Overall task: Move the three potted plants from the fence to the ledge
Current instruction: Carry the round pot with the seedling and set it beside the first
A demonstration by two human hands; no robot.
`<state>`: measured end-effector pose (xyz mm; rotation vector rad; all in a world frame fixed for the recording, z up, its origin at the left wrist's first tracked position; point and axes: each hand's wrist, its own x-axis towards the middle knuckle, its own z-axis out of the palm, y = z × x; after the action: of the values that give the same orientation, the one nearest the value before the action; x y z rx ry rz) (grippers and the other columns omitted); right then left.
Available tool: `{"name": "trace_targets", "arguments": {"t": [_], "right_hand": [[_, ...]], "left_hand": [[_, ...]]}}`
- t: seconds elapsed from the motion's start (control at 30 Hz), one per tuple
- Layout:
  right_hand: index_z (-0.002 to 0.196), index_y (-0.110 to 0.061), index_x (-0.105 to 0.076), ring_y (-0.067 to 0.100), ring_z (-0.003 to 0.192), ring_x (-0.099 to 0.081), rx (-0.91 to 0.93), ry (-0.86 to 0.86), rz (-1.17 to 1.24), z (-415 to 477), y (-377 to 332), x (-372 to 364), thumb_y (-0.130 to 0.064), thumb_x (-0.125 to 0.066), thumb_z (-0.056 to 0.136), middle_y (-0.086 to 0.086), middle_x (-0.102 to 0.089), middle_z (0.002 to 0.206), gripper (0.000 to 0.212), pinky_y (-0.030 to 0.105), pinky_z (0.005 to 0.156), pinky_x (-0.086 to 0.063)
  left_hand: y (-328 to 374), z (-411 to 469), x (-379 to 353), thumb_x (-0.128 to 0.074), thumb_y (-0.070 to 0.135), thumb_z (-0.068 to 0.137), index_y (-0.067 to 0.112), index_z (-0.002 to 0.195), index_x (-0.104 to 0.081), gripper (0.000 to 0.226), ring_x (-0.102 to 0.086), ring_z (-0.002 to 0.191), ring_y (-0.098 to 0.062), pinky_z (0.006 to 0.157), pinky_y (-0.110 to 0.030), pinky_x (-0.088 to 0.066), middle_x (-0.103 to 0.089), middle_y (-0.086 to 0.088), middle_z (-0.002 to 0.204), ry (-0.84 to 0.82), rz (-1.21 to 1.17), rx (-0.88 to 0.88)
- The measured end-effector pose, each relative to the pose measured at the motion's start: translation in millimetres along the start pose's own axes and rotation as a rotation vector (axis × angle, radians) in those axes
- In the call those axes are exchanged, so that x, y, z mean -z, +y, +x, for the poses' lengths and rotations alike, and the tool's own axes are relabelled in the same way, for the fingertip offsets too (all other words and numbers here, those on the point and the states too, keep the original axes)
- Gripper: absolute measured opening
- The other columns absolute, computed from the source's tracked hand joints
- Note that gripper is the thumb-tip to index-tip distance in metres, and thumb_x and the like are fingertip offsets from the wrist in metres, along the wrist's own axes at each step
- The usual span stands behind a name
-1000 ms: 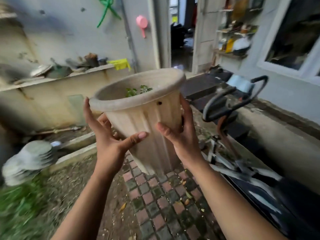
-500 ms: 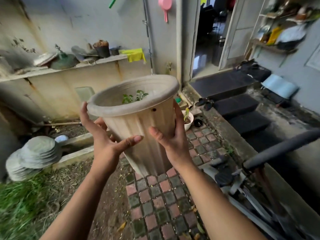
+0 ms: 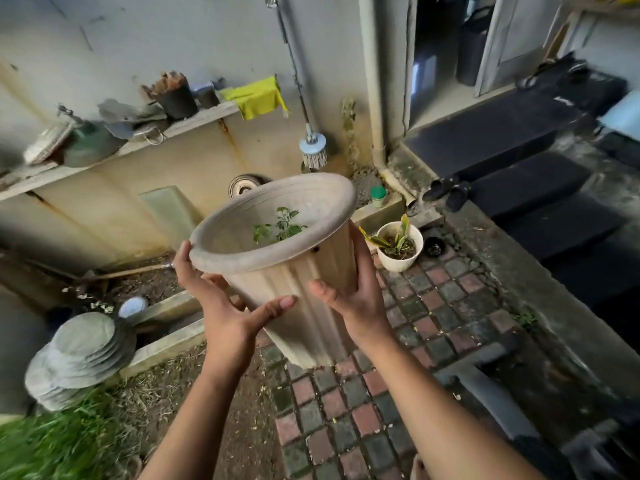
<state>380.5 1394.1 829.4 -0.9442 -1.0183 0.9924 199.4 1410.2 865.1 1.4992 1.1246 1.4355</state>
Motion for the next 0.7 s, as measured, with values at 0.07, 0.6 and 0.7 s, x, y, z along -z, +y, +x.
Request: {"name": "trace_targets", "arguments": {"t": [0.07,0.6,0.7], "right_hand": [[0.148,-0.054,-0.039,-0.005,0.130,-0.057,-0.002,-0.031,-0.023,33.4,17.9,0.9,-0.041,-0.082,0.071,-0.027,-0.057,0.142,0.089,0.012,0.100,-0.050],[0.146,-0.035,-0.044,0.010,0.136,-0.059,-0.230,-0.033,0.032,222.6,316.3,36.3,-0.021,-0.083,0.067,-0.014,-0.063,0.144,0.089,0.028,0.105,-0.054],[0.140,-0.025,-0.048,0.020,0.137,-0.058,-0.213,0.083,0.041,234.0,427.3,61.0,-0.024,-0.082,0.061,-0.004,-0.060,0.144,0.086,0.039,0.110,-0.054]], "left_hand": [[-22.7,26.7,-4.2,-0.107,0.039,0.046,0.045,0.152,-0.012,0.142,-0.036,0.154,-0.032,0.120,-0.064,-0.038,-0.024,-0.016,0.167,0.019,-0.009,0.012],[-338.4,195.1,-25.7,-0.100,0.024,0.054,0.051,0.137,-0.029,0.113,-0.046,0.149,-0.021,0.117,-0.061,-0.044,-0.036,0.000,0.161,-0.095,-0.038,0.142],[-452.9,207.5,-41.8,-0.096,0.015,0.057,0.038,0.135,-0.027,0.107,-0.048,0.147,-0.025,0.119,-0.055,-0.044,-0.035,-0.015,0.161,-0.129,-0.068,0.160]]}}
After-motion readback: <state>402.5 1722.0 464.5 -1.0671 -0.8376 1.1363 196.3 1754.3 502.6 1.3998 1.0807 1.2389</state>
